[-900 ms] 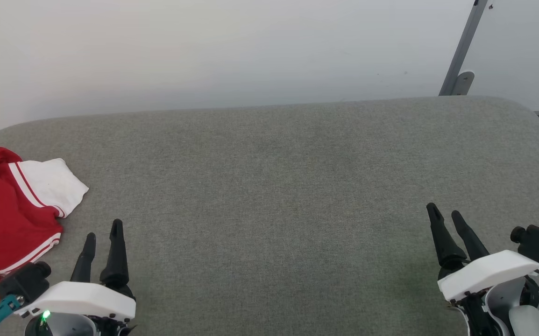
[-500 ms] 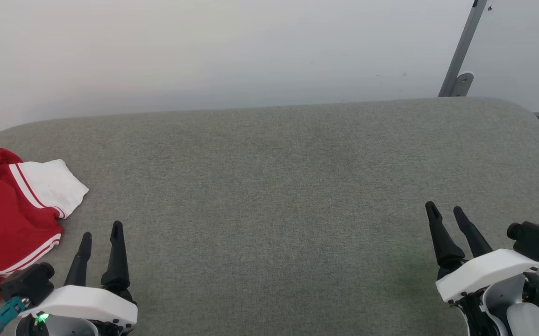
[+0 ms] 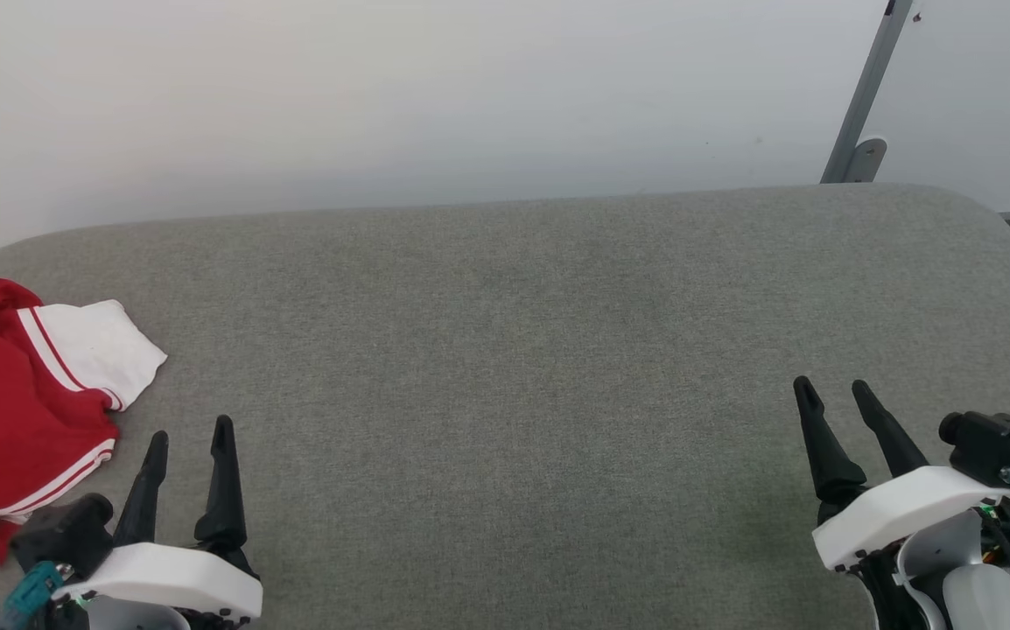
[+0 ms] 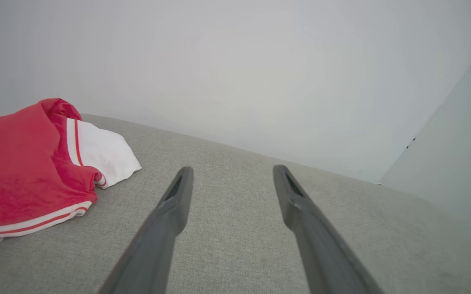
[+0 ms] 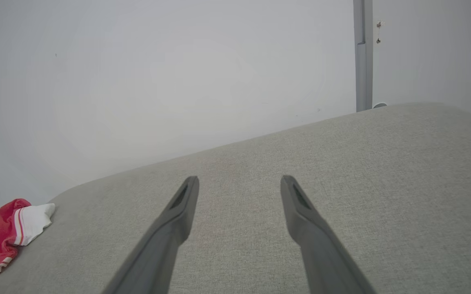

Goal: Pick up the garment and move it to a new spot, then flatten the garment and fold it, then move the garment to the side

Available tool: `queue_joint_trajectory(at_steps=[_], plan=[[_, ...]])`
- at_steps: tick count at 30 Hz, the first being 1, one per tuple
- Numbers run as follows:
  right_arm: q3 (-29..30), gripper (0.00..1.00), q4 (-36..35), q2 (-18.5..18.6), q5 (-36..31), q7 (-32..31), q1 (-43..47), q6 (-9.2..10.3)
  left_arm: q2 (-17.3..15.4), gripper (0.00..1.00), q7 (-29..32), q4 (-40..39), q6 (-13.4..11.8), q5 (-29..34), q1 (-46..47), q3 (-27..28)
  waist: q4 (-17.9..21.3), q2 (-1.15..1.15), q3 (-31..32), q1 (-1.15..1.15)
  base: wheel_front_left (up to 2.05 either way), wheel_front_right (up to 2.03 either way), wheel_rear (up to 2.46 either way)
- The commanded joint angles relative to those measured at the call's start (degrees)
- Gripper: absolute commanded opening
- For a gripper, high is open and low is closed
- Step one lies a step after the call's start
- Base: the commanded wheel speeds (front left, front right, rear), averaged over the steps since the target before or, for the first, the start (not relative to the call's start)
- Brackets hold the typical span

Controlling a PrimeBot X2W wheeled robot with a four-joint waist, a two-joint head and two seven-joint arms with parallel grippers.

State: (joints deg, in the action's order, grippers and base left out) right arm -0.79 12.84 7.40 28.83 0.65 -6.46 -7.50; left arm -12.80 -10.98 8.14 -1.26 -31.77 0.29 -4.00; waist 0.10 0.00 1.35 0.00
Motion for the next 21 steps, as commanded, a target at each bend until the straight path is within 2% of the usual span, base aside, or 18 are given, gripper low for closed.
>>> queue_joint_trajectory(at_steps=[1,21], plan=[[-0.11,1.0,-0.67,0.24,-1.53,0.5,-0.8,0.01,-0.6,1.0,-0.61,-0.53,0.08,1.51,-0.3,-0.25,0.02,0.0,0.03,0.0,0.0,0.0,0.0],[-0.51,1.0,-1.47,0.42,-9.89,1.27,-0.69,0.02,-1.33,1.0,-2.9,-0.83,0.21,9.95,-1.24,-0.87,0.07,0.0,0.36,0.0,0.0,0.0,0.0]])
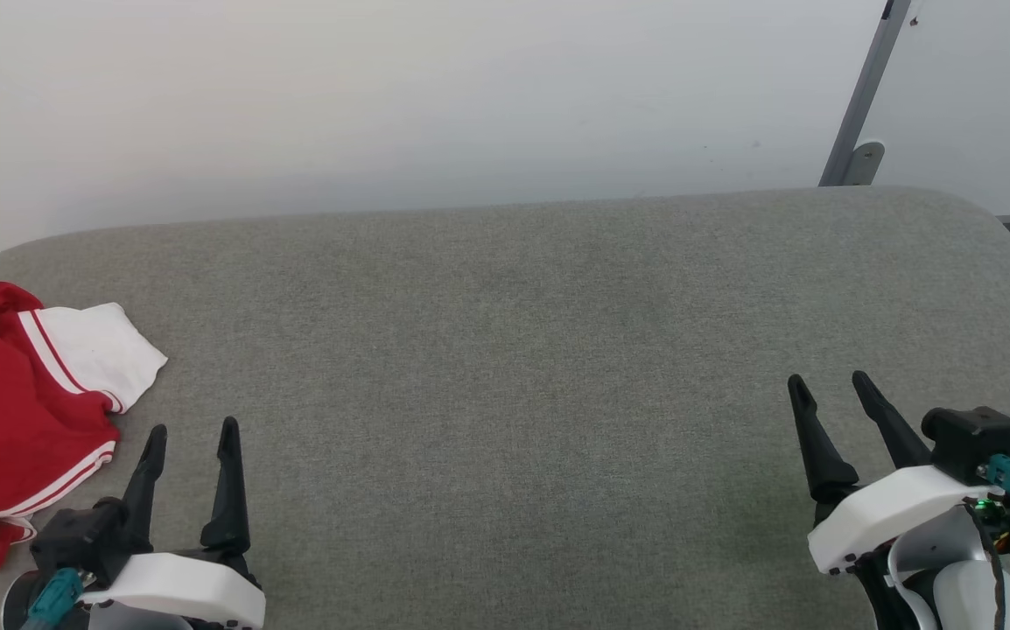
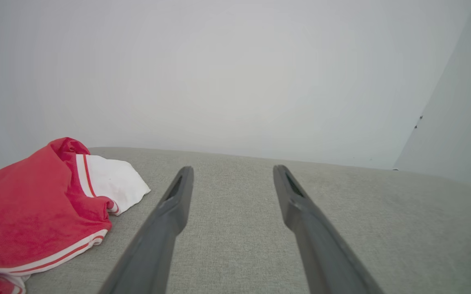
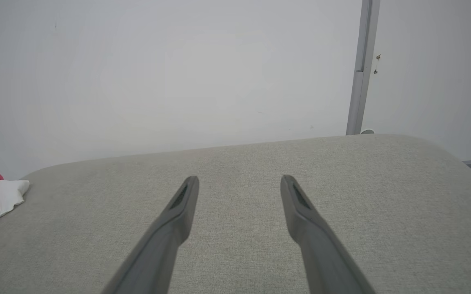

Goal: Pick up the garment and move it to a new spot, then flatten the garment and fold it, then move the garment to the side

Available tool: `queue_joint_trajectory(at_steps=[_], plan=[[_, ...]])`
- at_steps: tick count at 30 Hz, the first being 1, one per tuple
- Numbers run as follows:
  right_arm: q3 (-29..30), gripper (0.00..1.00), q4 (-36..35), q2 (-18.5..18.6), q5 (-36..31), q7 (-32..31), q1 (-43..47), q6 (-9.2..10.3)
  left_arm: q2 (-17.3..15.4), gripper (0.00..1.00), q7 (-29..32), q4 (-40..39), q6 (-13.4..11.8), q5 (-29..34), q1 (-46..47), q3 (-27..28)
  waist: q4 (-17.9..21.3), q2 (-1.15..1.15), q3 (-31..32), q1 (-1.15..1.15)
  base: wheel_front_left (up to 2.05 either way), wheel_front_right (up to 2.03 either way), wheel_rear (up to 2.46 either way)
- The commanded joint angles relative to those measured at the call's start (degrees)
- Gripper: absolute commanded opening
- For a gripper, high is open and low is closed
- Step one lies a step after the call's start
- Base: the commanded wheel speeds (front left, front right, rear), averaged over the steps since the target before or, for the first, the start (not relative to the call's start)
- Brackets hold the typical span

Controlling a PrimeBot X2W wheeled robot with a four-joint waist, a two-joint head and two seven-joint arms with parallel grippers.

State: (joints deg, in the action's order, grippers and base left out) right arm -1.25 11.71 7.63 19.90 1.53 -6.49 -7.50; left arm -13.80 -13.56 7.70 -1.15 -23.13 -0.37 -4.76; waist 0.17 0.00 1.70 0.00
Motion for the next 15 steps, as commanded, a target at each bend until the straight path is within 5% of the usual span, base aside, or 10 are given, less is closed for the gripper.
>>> queue_joint_trajectory(at_steps=[1,15], plan=[[-0.1,1.0,-0.39,0.25,-1.31,0.45,-0.67,0.02,-0.34,1.0,-0.43,-0.42,0.09,1.69,-0.6,-0.12,0.0,0.0,0.02,0.0,0.0,0.0,0.0],[0.09,1.0,-0.69,0.31,-6.43,1.01,-0.73,0.02,-0.67,1.0,-1.77,-0.61,0.2,5.85,-1.05,-0.26,-0.03,0.0,0.31,0.0,0.0,0.0,0.0]])
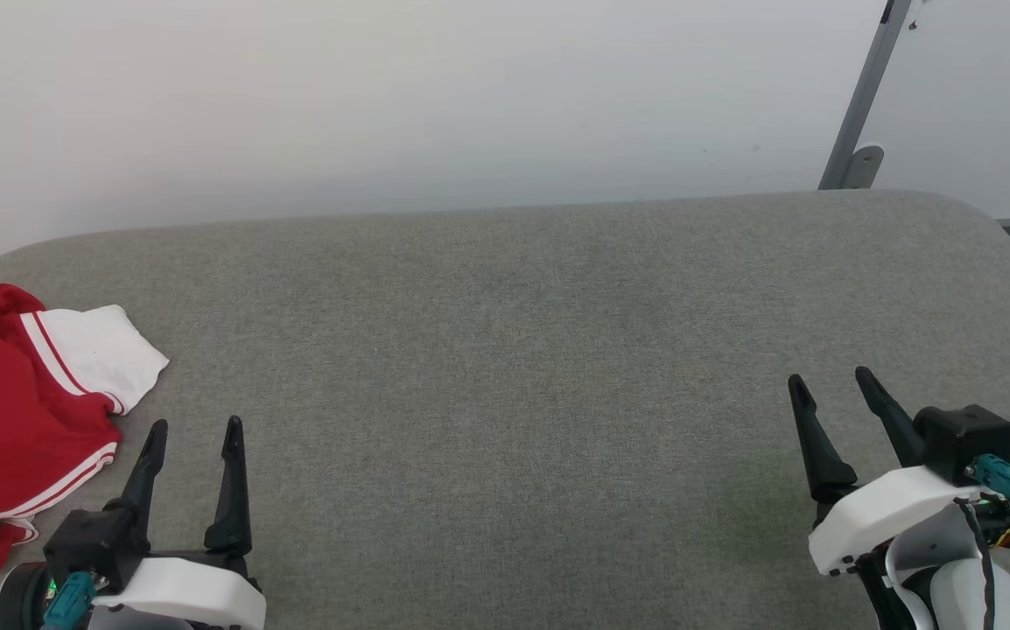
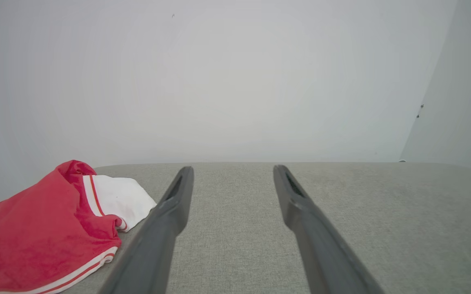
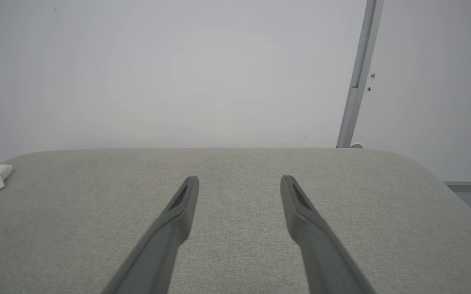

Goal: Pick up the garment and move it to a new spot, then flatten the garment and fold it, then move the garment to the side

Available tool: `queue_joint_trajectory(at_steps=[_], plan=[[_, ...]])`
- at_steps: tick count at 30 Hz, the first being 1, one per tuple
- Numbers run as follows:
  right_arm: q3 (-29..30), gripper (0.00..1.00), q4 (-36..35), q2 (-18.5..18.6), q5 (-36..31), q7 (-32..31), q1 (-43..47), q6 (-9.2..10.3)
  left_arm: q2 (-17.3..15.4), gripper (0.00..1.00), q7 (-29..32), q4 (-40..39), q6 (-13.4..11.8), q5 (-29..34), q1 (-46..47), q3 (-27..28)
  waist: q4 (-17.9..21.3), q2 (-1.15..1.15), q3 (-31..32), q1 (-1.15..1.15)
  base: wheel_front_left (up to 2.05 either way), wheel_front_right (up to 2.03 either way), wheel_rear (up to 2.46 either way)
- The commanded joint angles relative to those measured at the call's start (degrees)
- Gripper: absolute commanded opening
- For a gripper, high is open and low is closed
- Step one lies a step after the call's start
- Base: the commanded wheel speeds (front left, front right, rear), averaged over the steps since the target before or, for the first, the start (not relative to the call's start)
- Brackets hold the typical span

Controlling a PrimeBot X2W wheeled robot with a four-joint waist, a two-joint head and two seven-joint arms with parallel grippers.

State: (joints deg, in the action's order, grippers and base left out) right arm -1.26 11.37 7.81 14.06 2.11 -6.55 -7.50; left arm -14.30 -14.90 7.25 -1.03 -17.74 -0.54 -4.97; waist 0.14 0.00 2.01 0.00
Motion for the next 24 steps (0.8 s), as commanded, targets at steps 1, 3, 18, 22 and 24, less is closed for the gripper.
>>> queue_joint_trajectory(at_steps=[1,3,18,22,24], plan=[[0.18,1.0,-0.33,0.06,-0.38,0.43,-0.66,0.02,-0.12,1.0,-0.43,-0.1,0.15,0.3,-0.87,0.02,-0.01,0.0,0.02,0.0,0.0,0.0,0.0],[0.27,1.0,-0.27,0.01,-0.52,0.37,-0.62,0.02,-0.08,1.0,-0.43,-0.03,0.29,0.39,-0.83,0.13,-0.02,0.0,0.06,0.0,0.0,0.0,0.0],[-1.72,1.0,-1.25,-0.03,-0.08,-0.51,-0.5,0.02,0.14,1.0,-0.42,0.99,-0.86,-0.67,-0.86,2.01,-2.54,0.0,0.6,0.0,0.0,0.0,0.0],[-3.07,1.0,-1.41,0.31,0.56,-0.92,-0.73,0.02,-0.35,1.0,-0.11,1.13,-1.66,-1.2,-0.64,3.0,-5.98,0.0,1.01,0.0,0.0,0.0,0.0],[-3.94,1.0,-1.47,0.31,0.86,-1.02,-0.82,0.02,-0.61,1.0,0.18,1.0,-2.25,-1.59,-0.76,3.81,-7.83,0.0,1.23,0.0,0.0,0.0,0.0]])
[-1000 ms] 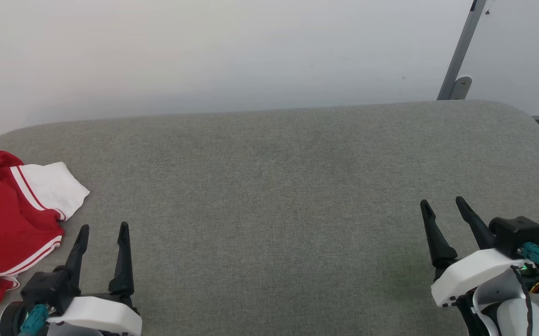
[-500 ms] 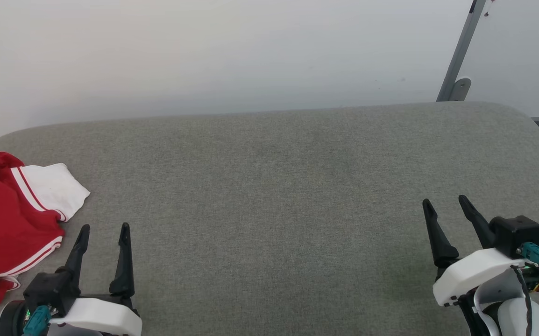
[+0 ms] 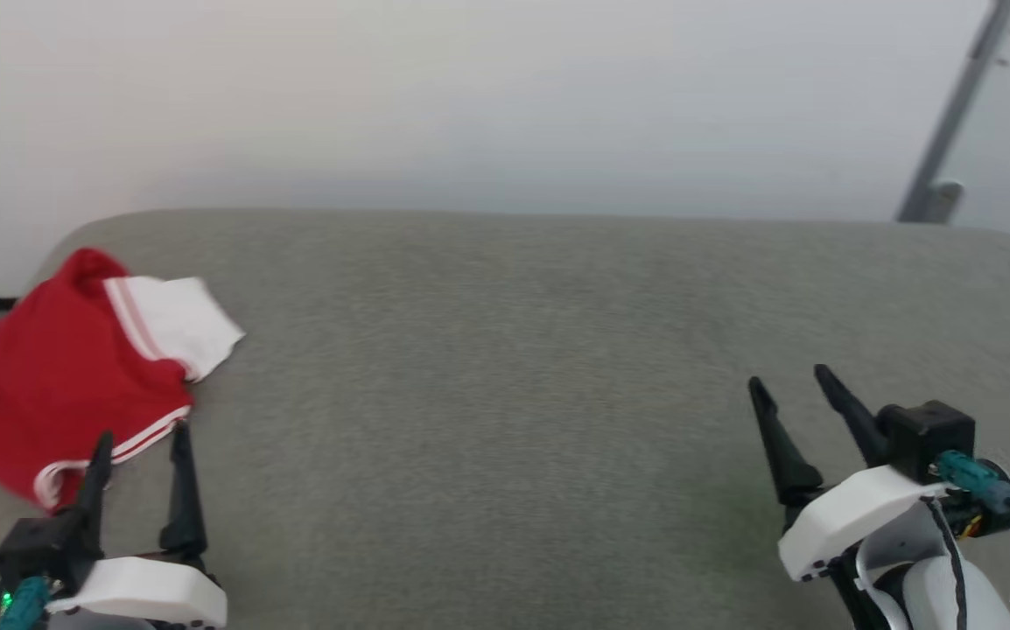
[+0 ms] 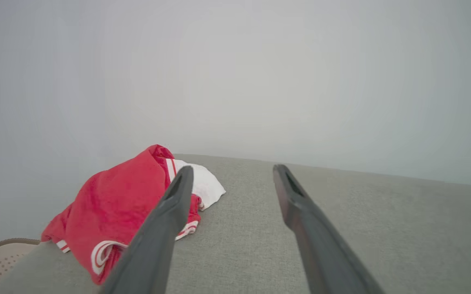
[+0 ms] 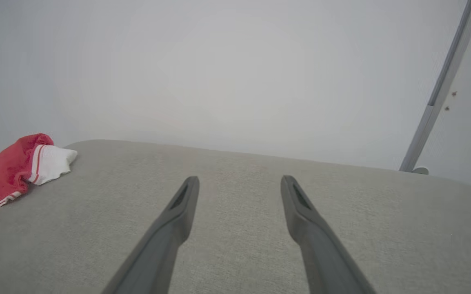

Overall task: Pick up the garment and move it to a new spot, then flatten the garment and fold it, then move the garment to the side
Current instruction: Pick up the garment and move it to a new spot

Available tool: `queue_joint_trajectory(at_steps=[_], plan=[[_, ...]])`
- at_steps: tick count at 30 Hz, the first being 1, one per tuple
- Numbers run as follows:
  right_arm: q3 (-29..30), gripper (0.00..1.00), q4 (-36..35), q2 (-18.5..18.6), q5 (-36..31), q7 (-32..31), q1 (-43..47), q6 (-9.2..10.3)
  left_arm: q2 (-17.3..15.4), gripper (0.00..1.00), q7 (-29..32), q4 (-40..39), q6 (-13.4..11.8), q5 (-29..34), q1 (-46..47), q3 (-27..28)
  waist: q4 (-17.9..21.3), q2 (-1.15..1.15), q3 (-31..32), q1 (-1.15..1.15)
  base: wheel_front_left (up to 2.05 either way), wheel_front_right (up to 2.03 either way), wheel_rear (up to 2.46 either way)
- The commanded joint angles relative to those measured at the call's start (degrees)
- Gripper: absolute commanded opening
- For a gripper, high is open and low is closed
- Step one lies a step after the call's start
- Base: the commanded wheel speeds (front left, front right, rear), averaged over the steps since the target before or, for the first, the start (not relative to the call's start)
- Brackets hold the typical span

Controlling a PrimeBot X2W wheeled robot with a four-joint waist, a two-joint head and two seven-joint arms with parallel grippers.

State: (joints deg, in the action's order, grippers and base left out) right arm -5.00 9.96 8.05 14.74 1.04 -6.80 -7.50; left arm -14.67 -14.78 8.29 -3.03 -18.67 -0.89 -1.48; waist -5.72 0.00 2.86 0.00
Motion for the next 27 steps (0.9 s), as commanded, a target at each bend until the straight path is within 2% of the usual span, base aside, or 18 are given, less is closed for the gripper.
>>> queue_joint_trajectory(at_steps=[1,4,14,22,27], plan=[[-0.48,1.0,-0.12,0.12,0.26,-0.03,-0.65,0.02,-0.41,1.0,0.2,-0.17,-0.52,-0.83,-0.56,0.53,-2.97,0.0,0.48,0.0,0.0,0.0,0.0],[-1.89,1.0,-0.41,0.1,0.79,-0.28,-0.87,0.02,-1.03,1.0,0.57,-0.88,-1.52,-0.82,-1.06,1.64,-6.91,0.0,0.79,0.0,0.0,0.0,0.0],[-5.48,1.0,-0.86,0.05,1.99,-0.86,-1.46,0.02,-1.98,1.0,2.04,-2.84,-3.18,-1.21,-2.5,2.8,-15.7,0.0,1.2,0.0,0.0,0.0,0.0],[-4.9,1.0,-1.52,-0.04,1.92,-0.92,-0.89,0.02,-1.52,1.0,3.0,-3.58,-4.1,-2.33,-2.34,3.18,-19.7,0.0,0.69,0.0,0.0,0.0,0.0],[-3.82,1.0,-2.68,0.33,1.64,-1.41,-0.82,0.02,-1.41,1.0,4.7,-2.36,-3.83,-3.72,1.19,3.1,-20.51,0.0,-0.92,0.0,0.0,0.0,0.0]])
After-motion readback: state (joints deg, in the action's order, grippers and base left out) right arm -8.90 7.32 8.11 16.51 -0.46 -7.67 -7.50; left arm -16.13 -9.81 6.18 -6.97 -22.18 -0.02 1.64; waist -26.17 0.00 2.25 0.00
